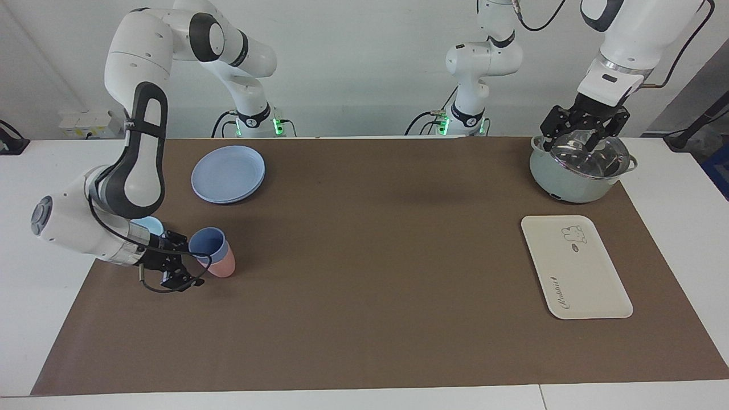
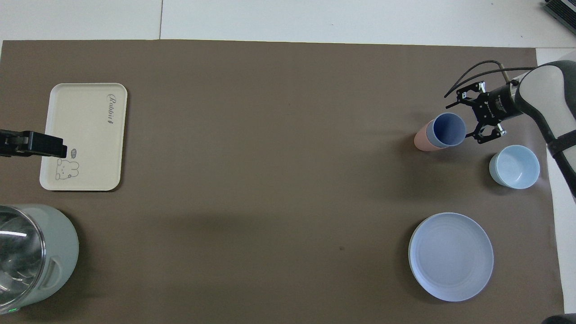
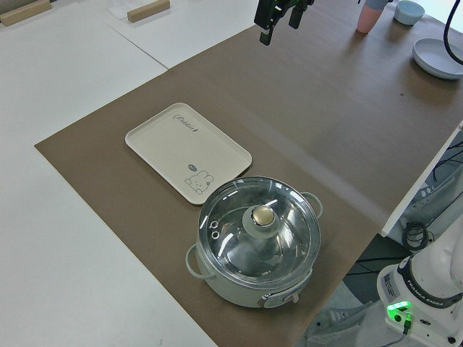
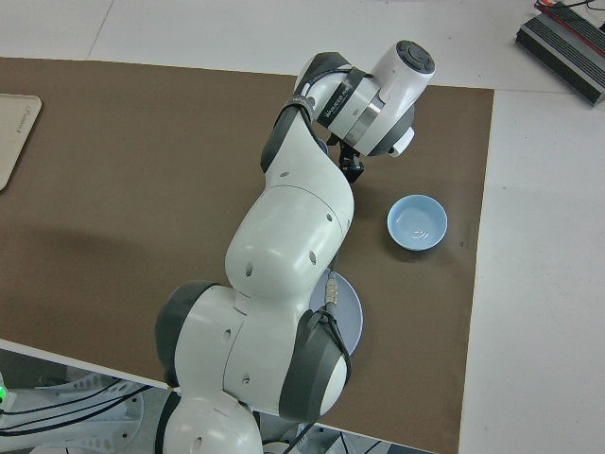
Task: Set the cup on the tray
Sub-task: 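Grasp the blue cup rim with the right gripper and lift it out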
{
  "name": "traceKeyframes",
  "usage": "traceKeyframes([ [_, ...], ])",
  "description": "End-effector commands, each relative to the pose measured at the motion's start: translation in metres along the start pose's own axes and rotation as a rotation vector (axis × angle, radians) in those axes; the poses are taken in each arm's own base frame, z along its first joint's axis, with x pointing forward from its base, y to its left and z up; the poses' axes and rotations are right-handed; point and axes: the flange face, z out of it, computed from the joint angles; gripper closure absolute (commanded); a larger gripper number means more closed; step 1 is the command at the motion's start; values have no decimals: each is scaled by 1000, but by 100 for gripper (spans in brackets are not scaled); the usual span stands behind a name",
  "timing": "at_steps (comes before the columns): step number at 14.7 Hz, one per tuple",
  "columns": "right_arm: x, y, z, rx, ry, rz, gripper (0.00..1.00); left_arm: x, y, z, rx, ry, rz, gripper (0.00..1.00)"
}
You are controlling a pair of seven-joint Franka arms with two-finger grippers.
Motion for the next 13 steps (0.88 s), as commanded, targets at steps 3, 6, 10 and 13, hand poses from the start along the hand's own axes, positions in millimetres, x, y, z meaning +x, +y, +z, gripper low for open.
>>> traceKeyframes([
  [3, -10, 17, 13, 28, -91, 74, 7, -12, 2, -1, 1, -7, 0, 0],
  [6, -12, 18, 14, 40, -120, 85, 7, -17, 3, -3, 1, -59, 32, 0],
  [10, -17, 26, 21, 48, -176, 113, 7, -16, -3, -11, -1, -62, 75, 0],
  [13, -22, 30, 25, 57, -204, 126, 8, -13, -3, -12, -6, -38, 61, 0],
])
